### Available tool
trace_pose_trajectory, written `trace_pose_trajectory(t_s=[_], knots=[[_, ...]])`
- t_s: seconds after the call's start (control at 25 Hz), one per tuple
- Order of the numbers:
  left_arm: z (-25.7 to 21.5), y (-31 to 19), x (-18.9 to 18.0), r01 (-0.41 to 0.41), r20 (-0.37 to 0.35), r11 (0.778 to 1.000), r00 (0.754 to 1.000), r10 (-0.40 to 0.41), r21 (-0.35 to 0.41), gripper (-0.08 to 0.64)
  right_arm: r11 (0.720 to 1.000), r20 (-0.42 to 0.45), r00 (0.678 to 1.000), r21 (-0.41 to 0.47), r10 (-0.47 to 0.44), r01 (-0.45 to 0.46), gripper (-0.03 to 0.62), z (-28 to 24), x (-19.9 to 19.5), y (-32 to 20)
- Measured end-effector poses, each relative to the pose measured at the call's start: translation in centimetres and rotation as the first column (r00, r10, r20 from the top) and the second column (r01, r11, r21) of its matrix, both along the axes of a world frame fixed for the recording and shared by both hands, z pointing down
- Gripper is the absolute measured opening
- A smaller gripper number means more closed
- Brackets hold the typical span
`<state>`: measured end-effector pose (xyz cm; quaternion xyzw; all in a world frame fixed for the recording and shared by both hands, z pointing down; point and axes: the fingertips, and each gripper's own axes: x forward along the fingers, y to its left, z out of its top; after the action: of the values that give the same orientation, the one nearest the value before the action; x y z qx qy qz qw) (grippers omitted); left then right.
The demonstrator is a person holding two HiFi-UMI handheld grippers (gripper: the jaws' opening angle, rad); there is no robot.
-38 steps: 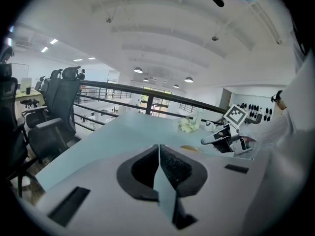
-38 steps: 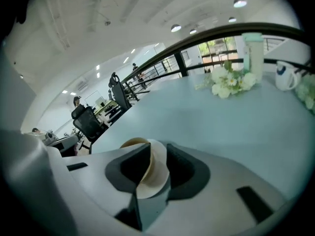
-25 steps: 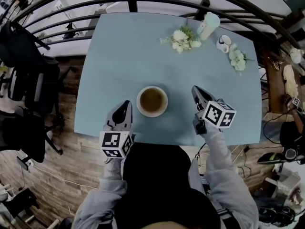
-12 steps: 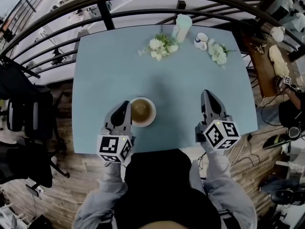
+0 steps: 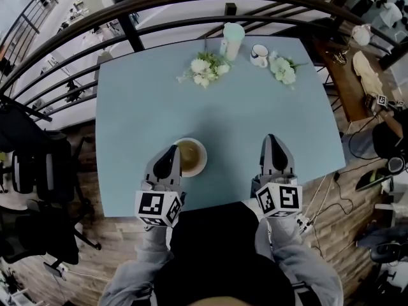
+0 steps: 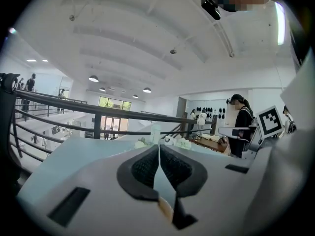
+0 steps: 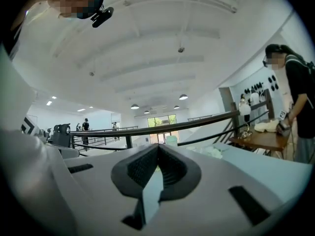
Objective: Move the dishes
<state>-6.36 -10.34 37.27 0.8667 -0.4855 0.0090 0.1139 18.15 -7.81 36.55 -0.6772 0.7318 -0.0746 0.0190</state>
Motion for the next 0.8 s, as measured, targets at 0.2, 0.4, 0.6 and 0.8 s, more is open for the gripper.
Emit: trace_pose_trajectory(t_s=[0.2,0.4,0.6,0.8], knots=[[0.4,0.1,0.0,-0.039,0.004,0.999,0.999,0.039,-0.003,0.021,0.999,-0.013,0.999,-0.023,-0.05,0.049,0.232,0.7,-1.0,-0.3],[0.9,0.4,0.3,-0.092,0.017,0.996,0.996,0.092,-0.004,0.021,0.998,-0.047,0.998,-0.044,-0.046,0.044,0.408,1.2,-1.7,-0.4],[1.6,0.7,1.0,-0.128,0.01,0.992,0.992,0.128,-0.014,0.021,0.997,-0.056,0.998,-0.08,-0.024,0.019,0.4,2.0,-0.9,-0.4],[1.8,1.0,2.3,-0.139,-0.001,0.99,0.99,0.139,-0.035,0.021,0.995,-0.066,0.997,-0.094,-0.03,0.024,0.399,2.4,0.9,-1.8]])
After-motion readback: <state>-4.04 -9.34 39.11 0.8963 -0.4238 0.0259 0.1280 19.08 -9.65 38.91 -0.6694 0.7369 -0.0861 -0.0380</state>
